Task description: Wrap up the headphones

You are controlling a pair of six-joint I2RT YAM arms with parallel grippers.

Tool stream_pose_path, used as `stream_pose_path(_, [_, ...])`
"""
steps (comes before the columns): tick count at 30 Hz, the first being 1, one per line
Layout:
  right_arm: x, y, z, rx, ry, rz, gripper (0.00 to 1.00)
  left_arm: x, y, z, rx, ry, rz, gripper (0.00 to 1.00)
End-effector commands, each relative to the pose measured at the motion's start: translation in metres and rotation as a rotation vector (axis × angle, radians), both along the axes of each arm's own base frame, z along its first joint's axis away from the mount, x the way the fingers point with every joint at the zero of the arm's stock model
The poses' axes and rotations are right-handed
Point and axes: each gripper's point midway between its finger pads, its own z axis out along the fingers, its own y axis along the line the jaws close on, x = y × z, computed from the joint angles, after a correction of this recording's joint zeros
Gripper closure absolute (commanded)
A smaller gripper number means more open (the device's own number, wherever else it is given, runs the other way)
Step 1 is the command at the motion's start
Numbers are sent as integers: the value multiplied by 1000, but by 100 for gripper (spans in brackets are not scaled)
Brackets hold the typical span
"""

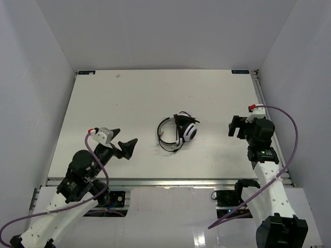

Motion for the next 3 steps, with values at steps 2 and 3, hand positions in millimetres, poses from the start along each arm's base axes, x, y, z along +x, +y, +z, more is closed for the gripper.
stream_pose_path(2, [-1, -4, 13, 100, -55, -21, 10, 0, -6, -5, 16, 11, -25, 2])
stream_pose_path(3, [-2, -4, 12, 106, -50, -25, 10, 0, -6, -5, 15, 10, -25, 2])
